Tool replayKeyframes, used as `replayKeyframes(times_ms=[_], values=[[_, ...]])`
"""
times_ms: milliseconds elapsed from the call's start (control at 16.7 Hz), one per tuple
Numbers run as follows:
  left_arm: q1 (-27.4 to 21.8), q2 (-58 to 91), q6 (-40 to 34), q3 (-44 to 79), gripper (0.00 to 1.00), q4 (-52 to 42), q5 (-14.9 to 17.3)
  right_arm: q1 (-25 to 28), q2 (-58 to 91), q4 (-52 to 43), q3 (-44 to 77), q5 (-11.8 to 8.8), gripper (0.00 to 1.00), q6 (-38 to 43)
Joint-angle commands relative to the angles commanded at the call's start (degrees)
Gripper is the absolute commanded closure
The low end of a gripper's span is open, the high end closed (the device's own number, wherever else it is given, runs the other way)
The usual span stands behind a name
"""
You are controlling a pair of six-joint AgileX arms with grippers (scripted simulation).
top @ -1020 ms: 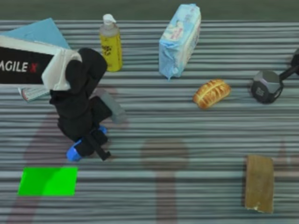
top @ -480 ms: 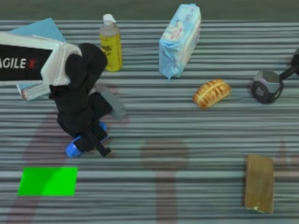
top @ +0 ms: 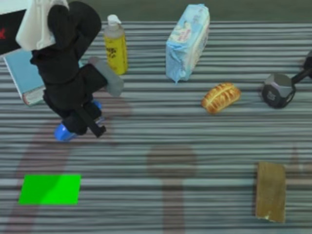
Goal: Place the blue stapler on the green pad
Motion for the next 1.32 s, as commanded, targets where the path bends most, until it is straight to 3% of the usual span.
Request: replayKeyframes(times_ms=[300,480,1080,1320], values=[[-0.3,-0.1,0.2,0.1,1.00,-0.3,0.0,0.0,0.0,0.0,0.0,0.0,0.00,0.0],[0.4,-1.5,4.1,-1.2,1.00,-0.5,0.0,0.0,0.0,0.0,0.0,0.0,0.00,0.0],[7.2,-14.8,39.5,-14.9,1.00,-1.4,0.0,0.0,0.0,0.0,0.0,0.0,0.00,0.0],[9.1,-19.1,47.5,-18.7,1.00,-1.1,0.0,0.0,0.0,0.0,0.0,0.0,0.00,0.0]])
